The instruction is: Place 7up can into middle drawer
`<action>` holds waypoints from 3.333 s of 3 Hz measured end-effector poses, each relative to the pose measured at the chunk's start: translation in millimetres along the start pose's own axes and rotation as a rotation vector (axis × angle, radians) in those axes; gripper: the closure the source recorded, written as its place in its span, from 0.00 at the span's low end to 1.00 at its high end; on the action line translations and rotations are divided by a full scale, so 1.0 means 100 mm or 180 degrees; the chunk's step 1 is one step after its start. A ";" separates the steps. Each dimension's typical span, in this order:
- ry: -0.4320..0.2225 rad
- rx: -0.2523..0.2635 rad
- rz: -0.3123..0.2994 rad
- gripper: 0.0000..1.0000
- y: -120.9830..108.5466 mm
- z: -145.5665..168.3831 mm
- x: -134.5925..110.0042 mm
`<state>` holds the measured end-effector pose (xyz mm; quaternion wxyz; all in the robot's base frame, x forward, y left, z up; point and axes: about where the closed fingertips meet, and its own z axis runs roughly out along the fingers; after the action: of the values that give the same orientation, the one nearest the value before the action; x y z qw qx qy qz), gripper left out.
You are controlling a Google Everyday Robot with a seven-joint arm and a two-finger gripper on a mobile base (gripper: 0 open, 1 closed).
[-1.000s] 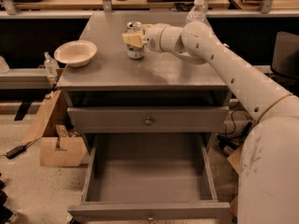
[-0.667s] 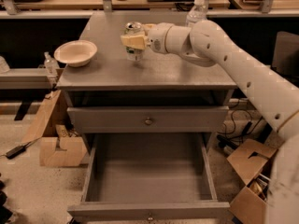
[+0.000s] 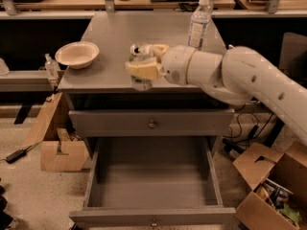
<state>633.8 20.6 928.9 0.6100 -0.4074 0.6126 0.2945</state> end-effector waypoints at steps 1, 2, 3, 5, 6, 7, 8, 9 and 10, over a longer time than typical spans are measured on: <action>0.0044 -0.0089 -0.0125 1.00 0.49 -0.41 0.24; 0.0153 0.0139 -0.0176 1.00 0.41 -1.07 0.80; 0.0167 0.0221 -0.0184 1.00 0.36 -1.23 0.88; 0.0119 0.0091 -0.0050 1.00 0.51 -1.03 1.29; 0.0074 -0.0102 0.0062 1.00 0.73 -0.91 2.04; 0.0067 -0.0366 0.0070 1.00 0.95 -0.81 2.83; 0.0113 -0.0576 0.0085 1.00 1.05 -0.65 3.43; 0.0205 -0.0882 0.0077 1.00 1.13 -0.20 4.01; 0.0215 -0.1033 0.0125 1.00 1.26 0.10 4.32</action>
Offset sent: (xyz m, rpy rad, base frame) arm -0.1070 -0.1877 -0.1436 -0.0970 -0.0273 -0.1656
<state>563.5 31.1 484.0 0.5093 -0.4982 0.5849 0.3876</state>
